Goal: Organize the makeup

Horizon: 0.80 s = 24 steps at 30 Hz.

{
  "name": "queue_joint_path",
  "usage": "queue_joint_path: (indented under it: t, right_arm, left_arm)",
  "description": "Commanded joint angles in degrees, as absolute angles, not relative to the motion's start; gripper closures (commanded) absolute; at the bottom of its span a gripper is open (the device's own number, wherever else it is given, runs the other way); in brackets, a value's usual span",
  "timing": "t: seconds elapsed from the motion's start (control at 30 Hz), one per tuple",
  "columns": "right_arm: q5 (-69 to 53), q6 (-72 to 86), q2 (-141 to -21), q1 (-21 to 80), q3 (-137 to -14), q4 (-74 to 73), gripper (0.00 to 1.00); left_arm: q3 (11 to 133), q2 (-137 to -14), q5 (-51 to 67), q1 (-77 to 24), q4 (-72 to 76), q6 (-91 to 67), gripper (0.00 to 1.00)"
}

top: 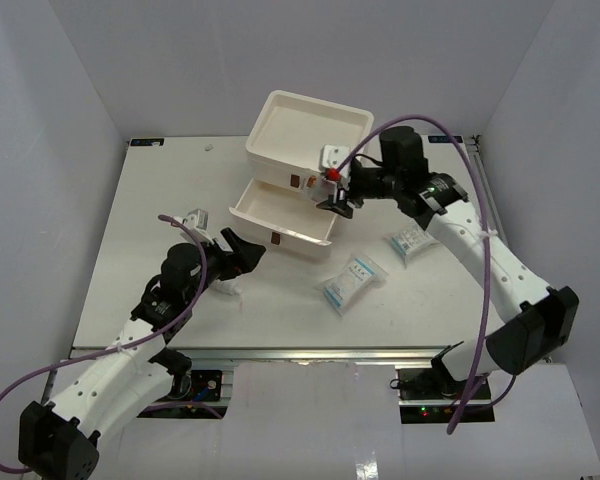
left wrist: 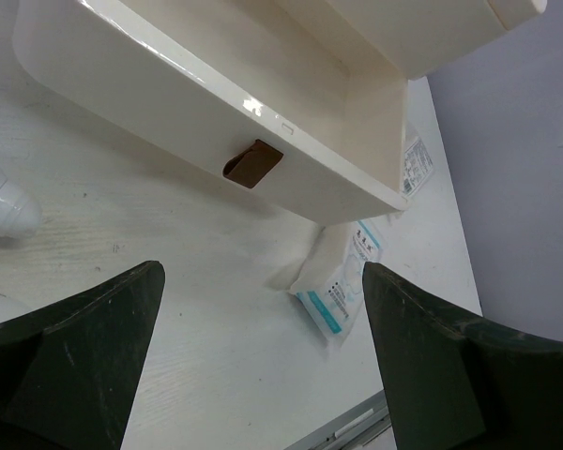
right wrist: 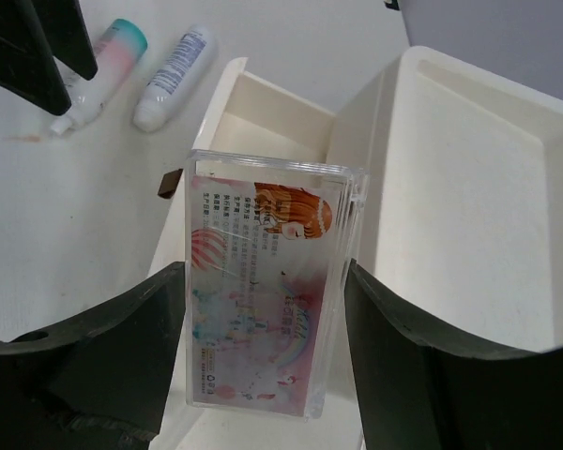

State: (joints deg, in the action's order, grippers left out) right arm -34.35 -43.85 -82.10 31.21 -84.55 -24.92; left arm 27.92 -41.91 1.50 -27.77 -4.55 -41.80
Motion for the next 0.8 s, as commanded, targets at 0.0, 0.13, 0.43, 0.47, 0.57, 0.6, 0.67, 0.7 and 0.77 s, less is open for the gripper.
queue_joint_path:
  t: [0.0,0.13,0.43,0.47,0.57,0.6,0.67,0.7,0.77]
  right_arm:
    - [-21.72,-46.51,-91.28,37.05,-91.70,-25.85,0.89]
    - [-16.36,-45.71,-98.56,40.80,-96.31,-25.67,0.82]
    - [-11.30,-44.49,-102.52,41.90,-97.61,-24.14,0.25]
    - [-11.32,-44.35,-102.22,41.92,-97.49,-24.17,0.20]
    - [-12.22,-43.90,-100.15,41.84,-96.73,-24.24,0.07]
    - [-12.73,-43.70,-99.34,41.84,-96.52,-24.50,0.05]
    - [-13.85,-43.26,-97.92,41.84,-96.08,-25.16,0.03]
    - [-14.40,-42.97,-97.15,41.84,-95.93,-25.47,0.03]
    - [-15.35,-42.32,-94.77,41.84,-95.58,-26.06,0.06]
  left_arm:
    - [29.38,-37.84,0.88,-27.69,-6.15,-41.96,0.02]
    - [28.22,-34.11,0.45,-27.69,-7.96,-43.41,0.02]
    - [26.98,-29.83,-1.72,-27.69,-10.28,-44.92,0.02]
    - [26.98,-29.95,-1.64,-27.69,-10.28,-45.00,0.02]
    - [27.22,-30.74,-1.52,-27.69,-10.15,-44.93,0.02]
    - [27.25,-30.95,-1.47,-27.69,-10.00,-44.83,0.02]
    - [27.28,-31.45,-1.37,-27.69,-9.72,-44.65,0.02]
    - [27.36,-31.68,-1.29,-27.69,-9.64,-44.62,0.02]
    - [27.57,-32.21,-1.16,-27.69,-9.58,-44.56,0.02]
